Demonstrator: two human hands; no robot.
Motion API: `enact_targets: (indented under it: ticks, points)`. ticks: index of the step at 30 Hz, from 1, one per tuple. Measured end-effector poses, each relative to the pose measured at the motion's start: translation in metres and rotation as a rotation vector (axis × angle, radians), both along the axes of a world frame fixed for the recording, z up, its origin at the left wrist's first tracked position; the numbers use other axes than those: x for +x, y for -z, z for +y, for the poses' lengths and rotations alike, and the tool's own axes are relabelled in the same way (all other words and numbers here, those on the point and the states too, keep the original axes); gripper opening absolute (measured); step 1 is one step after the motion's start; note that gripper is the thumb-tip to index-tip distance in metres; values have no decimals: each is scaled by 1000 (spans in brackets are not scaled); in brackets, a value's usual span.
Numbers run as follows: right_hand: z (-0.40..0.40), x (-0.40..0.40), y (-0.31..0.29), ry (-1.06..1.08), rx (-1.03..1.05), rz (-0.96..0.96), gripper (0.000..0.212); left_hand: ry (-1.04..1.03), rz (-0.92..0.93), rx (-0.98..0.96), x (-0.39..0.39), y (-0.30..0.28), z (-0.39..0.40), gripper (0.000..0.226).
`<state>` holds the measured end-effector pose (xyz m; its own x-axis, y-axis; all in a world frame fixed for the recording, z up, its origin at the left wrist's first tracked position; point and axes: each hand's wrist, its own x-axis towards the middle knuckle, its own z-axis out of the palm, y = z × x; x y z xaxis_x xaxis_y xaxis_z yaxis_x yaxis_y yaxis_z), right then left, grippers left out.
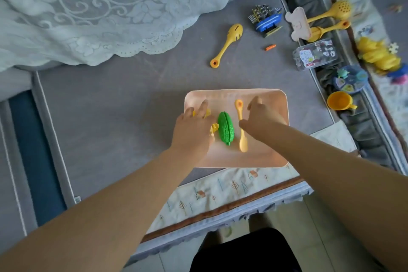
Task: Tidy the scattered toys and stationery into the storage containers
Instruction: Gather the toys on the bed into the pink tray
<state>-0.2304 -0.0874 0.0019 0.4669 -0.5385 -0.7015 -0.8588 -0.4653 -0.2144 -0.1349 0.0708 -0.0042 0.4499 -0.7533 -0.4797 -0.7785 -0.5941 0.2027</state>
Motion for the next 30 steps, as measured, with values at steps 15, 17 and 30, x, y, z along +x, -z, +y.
enact_targets:
  ticks: [15, 17, 30]
  points:
    - [-139, 68, 45, -81, -306, -138, 54, -251, -55, -195, 80, 38, -155, 41]
    - [-153, 71, 59, -134, -317, -126, 58, -278, -69, -166, 83, 52, -171, 39]
    - [-168, 67, 80, -187, -281, -98, 38, -456, -57, -131, 83, 72, -190, 25]
